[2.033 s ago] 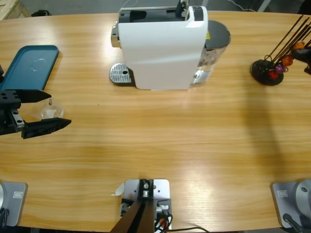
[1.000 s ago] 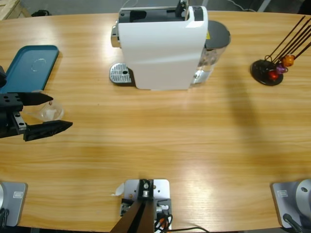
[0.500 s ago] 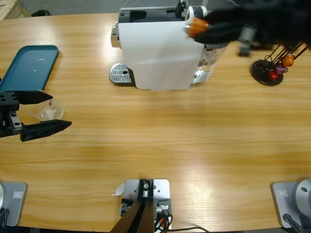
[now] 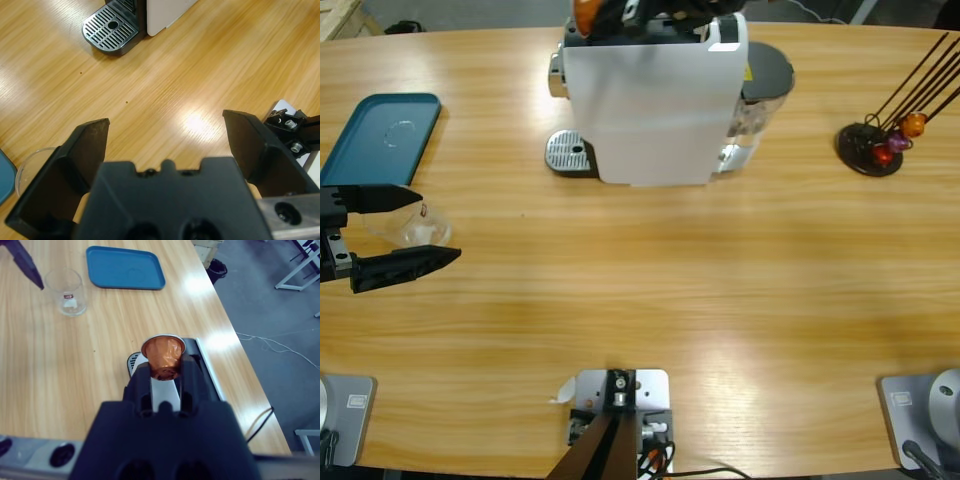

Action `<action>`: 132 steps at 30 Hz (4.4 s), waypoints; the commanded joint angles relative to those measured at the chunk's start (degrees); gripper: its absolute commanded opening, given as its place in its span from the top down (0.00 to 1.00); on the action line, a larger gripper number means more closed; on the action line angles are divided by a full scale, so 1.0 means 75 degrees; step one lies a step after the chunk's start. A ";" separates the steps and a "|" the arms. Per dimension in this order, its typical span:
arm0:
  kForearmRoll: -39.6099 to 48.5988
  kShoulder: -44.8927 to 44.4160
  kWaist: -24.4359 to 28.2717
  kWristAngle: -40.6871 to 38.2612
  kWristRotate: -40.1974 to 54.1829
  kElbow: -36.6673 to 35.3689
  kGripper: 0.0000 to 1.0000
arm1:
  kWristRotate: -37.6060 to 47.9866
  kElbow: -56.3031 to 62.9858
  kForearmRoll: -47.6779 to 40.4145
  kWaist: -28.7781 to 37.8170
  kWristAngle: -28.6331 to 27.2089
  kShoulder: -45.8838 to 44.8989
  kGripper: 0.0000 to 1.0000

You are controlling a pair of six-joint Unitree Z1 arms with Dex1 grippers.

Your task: Pour coffee

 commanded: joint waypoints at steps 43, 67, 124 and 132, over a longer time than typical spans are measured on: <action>0.0066 -0.0258 -0.0061 -0.0069 -0.0020 0.0559 0.01 | 0.0011 -0.0073 0.0082 -0.0286 -0.0748 0.0364 0.05; 0.1152 0.0070 -0.0061 0.0013 -0.0552 -0.0882 0.02 | 0.8880 0.2365 0.0014 0.0923 -0.5654 -0.2758 1.00; 0.1871 -0.0924 0.0443 0.0739 -0.0359 -0.0833 0.00 | 0.9023 -0.0251 -0.0492 0.1814 -0.4259 0.2651 1.00; 0.1871 -0.0956 0.0443 0.0786 -0.0350 -0.0819 0.00 | 0.9205 -0.0063 -0.0096 0.1826 -0.4076 0.3017 1.00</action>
